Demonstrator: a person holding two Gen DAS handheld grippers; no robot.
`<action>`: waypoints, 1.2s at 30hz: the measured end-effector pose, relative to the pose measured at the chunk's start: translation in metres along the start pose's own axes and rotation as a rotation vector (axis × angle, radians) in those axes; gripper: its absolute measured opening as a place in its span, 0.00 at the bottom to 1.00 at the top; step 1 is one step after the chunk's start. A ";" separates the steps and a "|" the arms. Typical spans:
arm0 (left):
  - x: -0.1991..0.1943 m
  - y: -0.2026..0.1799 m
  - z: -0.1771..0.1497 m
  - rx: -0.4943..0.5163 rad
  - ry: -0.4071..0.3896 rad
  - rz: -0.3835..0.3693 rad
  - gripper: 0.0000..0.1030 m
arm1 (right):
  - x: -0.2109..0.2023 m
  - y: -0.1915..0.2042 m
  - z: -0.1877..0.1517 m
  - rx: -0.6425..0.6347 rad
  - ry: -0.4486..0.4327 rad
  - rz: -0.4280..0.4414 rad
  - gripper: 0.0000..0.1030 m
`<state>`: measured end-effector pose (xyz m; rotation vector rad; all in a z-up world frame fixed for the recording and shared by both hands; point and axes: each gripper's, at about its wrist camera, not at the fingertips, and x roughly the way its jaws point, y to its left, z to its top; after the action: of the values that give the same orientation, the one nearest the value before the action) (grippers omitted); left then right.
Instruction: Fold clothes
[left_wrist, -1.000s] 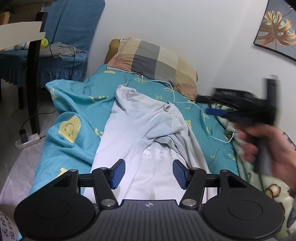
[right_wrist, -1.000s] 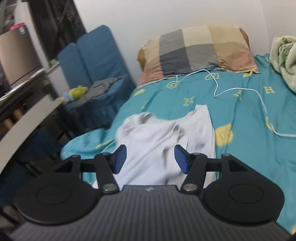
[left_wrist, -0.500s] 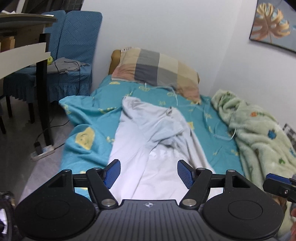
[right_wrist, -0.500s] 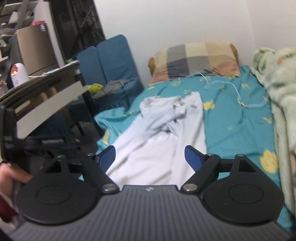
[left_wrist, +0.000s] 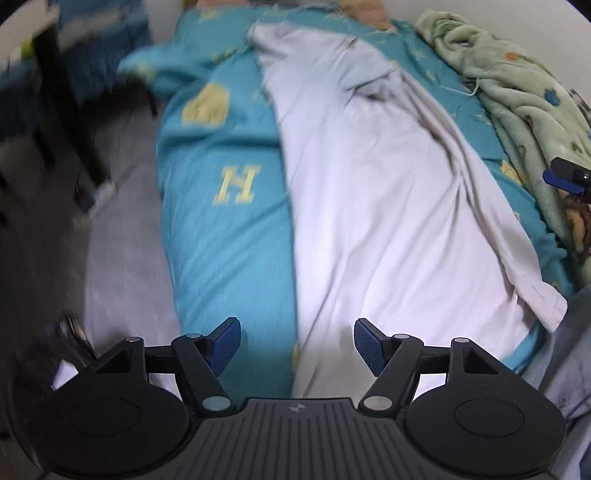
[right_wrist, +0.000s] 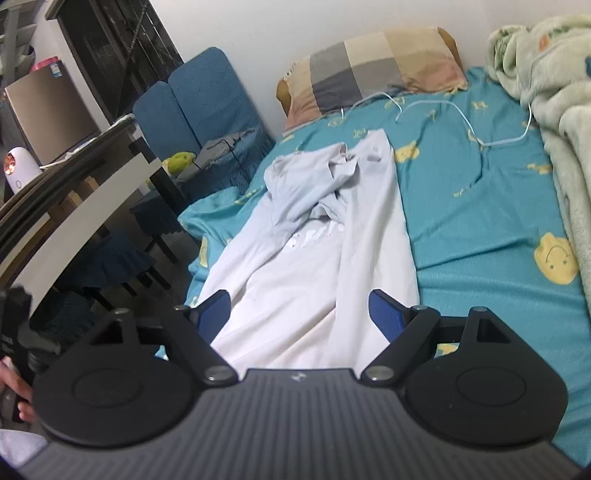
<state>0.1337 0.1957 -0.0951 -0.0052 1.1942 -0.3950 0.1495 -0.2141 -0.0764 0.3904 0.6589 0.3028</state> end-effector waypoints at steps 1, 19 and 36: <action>0.001 0.010 -0.006 -0.033 0.004 -0.037 0.68 | 0.002 -0.001 0.000 0.008 0.003 0.001 0.81; -0.038 -0.036 -0.008 0.049 0.035 -0.095 0.03 | 0.022 -0.010 -0.004 0.051 0.085 -0.037 0.81; 0.035 -0.234 0.002 0.276 0.126 -0.104 0.06 | -0.005 -0.071 -0.002 0.219 0.190 -0.044 0.81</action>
<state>0.0774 -0.0333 -0.0768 0.1993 1.2577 -0.6574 0.1551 -0.2779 -0.1068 0.5603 0.8899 0.2281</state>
